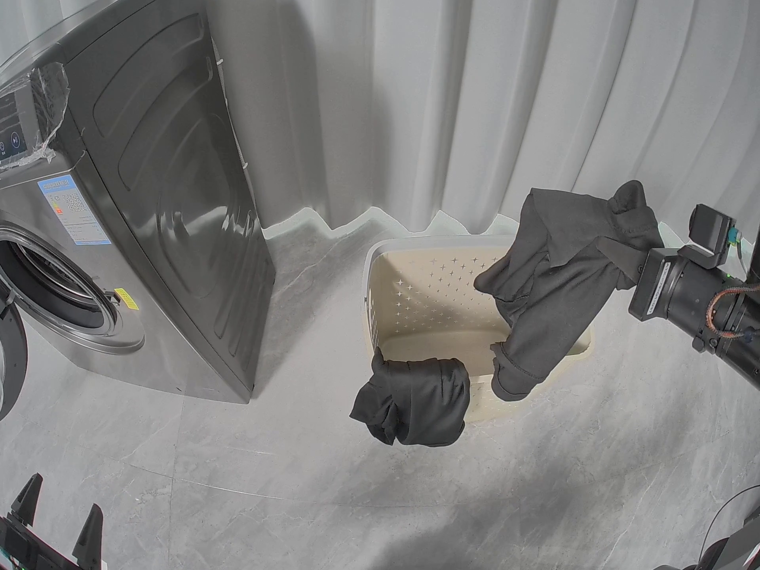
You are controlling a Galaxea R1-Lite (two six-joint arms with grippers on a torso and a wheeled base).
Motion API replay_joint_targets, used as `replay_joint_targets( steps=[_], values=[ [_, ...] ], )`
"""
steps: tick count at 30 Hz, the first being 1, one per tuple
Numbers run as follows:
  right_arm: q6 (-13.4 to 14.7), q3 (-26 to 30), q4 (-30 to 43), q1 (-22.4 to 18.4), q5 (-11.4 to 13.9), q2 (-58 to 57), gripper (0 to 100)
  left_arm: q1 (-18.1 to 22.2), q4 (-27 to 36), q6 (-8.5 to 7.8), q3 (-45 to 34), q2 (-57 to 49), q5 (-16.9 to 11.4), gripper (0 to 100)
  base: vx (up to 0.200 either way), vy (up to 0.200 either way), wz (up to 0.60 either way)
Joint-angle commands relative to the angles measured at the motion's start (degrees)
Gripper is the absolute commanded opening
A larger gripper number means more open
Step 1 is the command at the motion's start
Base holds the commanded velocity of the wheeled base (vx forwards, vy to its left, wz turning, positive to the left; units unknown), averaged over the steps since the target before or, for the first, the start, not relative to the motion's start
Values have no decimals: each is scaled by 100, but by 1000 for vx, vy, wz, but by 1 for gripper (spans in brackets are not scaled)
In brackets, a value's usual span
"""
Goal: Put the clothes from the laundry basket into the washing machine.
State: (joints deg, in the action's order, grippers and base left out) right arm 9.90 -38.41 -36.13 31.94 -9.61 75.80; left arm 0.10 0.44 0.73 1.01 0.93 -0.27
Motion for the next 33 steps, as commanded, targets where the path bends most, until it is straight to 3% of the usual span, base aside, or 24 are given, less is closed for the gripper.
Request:
replay_joint_targets(
  steps=[1, 20, 26, 33],
  values=[
    [3, 9, -17, 32, 3, -30, 0, -10, 0, 6, -84, -93, 0, 100, 0, 200, 0],
    [12, 9, -25, 199, 20, -30, 0, -10, 9, 6, -84, -93, 0, 100, 0, 200, 0],
    [12, 62, -34, 269, 20, -30, 0, -10, 9, 6, -75, -93, 0, 100, 0, 0, 0],
    [12, 71, -34, 269, 20, -30, 0, -10, 9, 6, -75, -93, 0, 100, -200, 0, 0]
  ],
)
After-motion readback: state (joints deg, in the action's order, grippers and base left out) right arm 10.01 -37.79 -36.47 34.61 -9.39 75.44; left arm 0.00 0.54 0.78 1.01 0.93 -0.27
